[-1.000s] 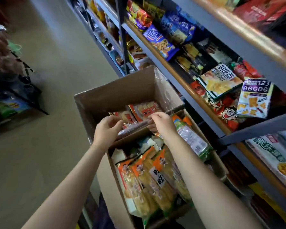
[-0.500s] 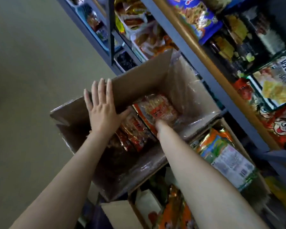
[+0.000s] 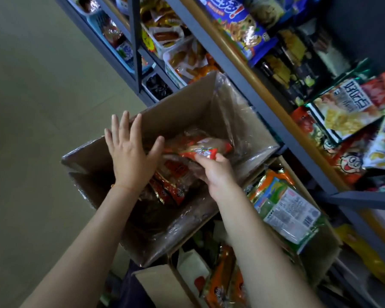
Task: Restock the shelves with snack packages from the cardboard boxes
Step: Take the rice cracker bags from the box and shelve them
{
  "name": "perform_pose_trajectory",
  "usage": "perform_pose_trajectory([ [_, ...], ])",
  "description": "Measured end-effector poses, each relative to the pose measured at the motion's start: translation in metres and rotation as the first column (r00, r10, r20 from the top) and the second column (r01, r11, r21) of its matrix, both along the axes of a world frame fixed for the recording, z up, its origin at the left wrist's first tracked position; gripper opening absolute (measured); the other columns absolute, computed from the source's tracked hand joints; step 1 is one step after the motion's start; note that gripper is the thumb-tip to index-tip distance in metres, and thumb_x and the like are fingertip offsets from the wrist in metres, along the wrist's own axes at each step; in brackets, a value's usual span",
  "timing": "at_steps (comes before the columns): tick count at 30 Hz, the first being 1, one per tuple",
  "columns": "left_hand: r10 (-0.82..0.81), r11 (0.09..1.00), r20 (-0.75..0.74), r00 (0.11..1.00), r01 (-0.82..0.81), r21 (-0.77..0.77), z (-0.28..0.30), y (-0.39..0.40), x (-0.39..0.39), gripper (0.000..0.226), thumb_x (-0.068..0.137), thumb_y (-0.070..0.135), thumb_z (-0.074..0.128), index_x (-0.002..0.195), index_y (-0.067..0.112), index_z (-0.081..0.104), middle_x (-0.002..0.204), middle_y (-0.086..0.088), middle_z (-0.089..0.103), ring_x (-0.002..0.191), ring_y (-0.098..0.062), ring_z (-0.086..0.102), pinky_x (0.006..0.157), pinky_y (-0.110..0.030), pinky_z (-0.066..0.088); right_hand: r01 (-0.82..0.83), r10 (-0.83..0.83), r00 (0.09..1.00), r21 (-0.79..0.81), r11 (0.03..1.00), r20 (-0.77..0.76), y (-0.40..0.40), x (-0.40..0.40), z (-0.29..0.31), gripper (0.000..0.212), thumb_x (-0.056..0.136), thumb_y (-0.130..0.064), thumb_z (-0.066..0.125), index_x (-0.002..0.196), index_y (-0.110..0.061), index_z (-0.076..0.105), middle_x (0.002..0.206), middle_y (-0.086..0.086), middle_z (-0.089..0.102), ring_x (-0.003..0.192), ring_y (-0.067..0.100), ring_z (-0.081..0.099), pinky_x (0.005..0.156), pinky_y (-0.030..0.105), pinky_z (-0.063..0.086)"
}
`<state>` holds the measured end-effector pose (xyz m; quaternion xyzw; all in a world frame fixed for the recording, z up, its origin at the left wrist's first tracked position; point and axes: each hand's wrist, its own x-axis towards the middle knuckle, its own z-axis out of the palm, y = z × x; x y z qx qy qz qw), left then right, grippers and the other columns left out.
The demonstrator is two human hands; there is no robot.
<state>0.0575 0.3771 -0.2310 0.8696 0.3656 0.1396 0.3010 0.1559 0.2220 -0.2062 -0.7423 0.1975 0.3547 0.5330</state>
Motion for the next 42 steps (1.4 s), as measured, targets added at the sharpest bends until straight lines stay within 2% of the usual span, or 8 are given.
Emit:
perform_pose_trajectory([
  [5, -0.171, 0.978, 0.247, 0.954, 0.194, -0.072, 0.079, -0.024, 0.013, 0.055, 0.092, 0.05, 0.054, 0.129, 0.011, 0.066, 0.141, -0.013, 0.057, 0.139, -0.033, 0.044, 0.117, -0.056, 0.032, -0.493, 0.592, 0.737, -0.34, 0.801, 0.327, -0.064, -0.019, 0.115, 0.013, 0.088, -0.029, 0.075, 0.08, -0.021, 0.068, 0.072, -0.009, 0.068, 0.069, 0.007, 0.063, 0.062, 0.022, 0.045],
  [12, -0.709, 0.703, 0.046, 0.704, 0.701, 0.122, 0.208, -0.112, 0.027, 0.088, 0.058, 0.087, 0.056, 0.128, 0.035, 0.065, 0.136, 0.007, 0.058, 0.142, -0.02, 0.04, 0.122, -0.059, 0.005, -0.357, 0.381, 0.69, -0.168, 0.919, 0.615, -0.176, -0.04, 0.231, 0.012, 0.087, -0.024, 0.076, 0.077, -0.028, 0.071, 0.065, -0.016, 0.063, 0.06, -0.003, 0.054, 0.057, 0.014, 0.039],
  [19, -0.86, 0.504, 0.051, 0.507, 0.861, -0.062, 0.299, -0.306, -0.014, 0.061, 0.062, 0.059, 0.086, 0.106, 0.026, 0.06, 0.101, 0.008, 0.059, 0.094, -0.013, 0.057, 0.085, -0.035, 0.05, -0.065, 0.044, 0.522, -0.012, 0.998, 0.852, -0.356, -0.098, 0.322, 0.019, 0.085, -0.019, 0.076, 0.074, -0.032, 0.069, 0.069, -0.024, 0.066, 0.07, -0.008, 0.058, 0.068, 0.013, 0.042],
  [23, -0.829, 0.504, 0.13, 0.544, 0.828, -0.246, 0.317, -0.431, -0.052, 0.041, 0.072, 0.037, 0.09, 0.102, 0.029, 0.063, 0.095, 0.01, 0.074, 0.089, -0.008, 0.07, 0.082, -0.035, 0.058, 0.106, -0.045, 0.392, 0.003, 0.994, 0.919, -0.478, -0.143, 0.35, 0.013, 0.088, -0.024, 0.073, 0.095, -0.034, 0.069, 0.094, -0.026, 0.069, 0.092, -0.01, 0.059, 0.081, 0.012, 0.043],
  [26, -0.605, 0.495, 0.381, 0.699, 0.705, -0.507, 0.328, -0.509, -0.075, 0.05, 0.071, 0.04, 0.09, 0.108, 0.012, 0.071, 0.101, -0.015, 0.077, 0.089, -0.028, 0.074, 0.082, -0.055, 0.059, 0.37, -0.082, 0.301, -0.037, 0.928, 0.95, -0.579, -0.176, 0.356, 0.048, 0.091, -0.034, 0.07, 0.135, -0.03, 0.05, 0.136, -0.009, 0.052, 0.125, 0.001, 0.047, 0.101, 0.016, 0.037],
  [32, -0.452, 0.118, 0.6, 0.659, 0.711, -0.693, 0.385, -0.672, -0.106, 0.038, 0.086, 0.015, 0.076, 0.121, 0.003, 0.067, 0.109, -0.018, 0.075, 0.097, -0.036, 0.073, 0.083, -0.047, 0.061, 0.253, -0.264, 0.681, 0.119, 0.96, 0.683, -0.723, -0.252, 0.379, 0.037, 0.091, -0.067, 0.049, 0.11, -0.038, 0.059, 0.112, -0.018, 0.062, 0.102, 0.0, 0.057, 0.099, 0.028, 0.039],
  [37, -0.608, -0.089, 0.647, 0.461, 0.769, -0.632, 0.408, -0.792, -0.121, 0.049, 0.081, 0.016, 0.079, 0.125, 0.003, 0.063, 0.113, -0.019, 0.074, 0.099, -0.034, 0.074, 0.077, -0.041, 0.062, 0.351, -0.388, 0.617, 0.201, 0.914, 0.685, -0.818, -0.312, 0.39, 0.017, 0.092, -0.052, 0.06, 0.093, -0.054, 0.043, 0.088, -0.041, 0.045, 0.06, -0.033, 0.045, 0.055, -0.005, 0.036],
  [42, -0.683, -0.214, 0.637, 0.357, 0.736, -0.642, 0.39, -0.898, -0.13, 0.046, 0.081, 0.017, 0.078, 0.124, 0.006, 0.064, 0.115, -0.017, 0.074, 0.101, -0.031, 0.074, 0.077, -0.038, 0.062, 0.517, -0.556, 0.514, 0.281, 0.808, 0.653, -0.91, -0.346, 0.364, 0.033, 0.086, -0.054, 0.067, 0.117, -0.045, 0.058, 0.11, -0.03, 0.064, 0.097, -0.012, 0.06, 0.078, 0.012, 0.044],
])
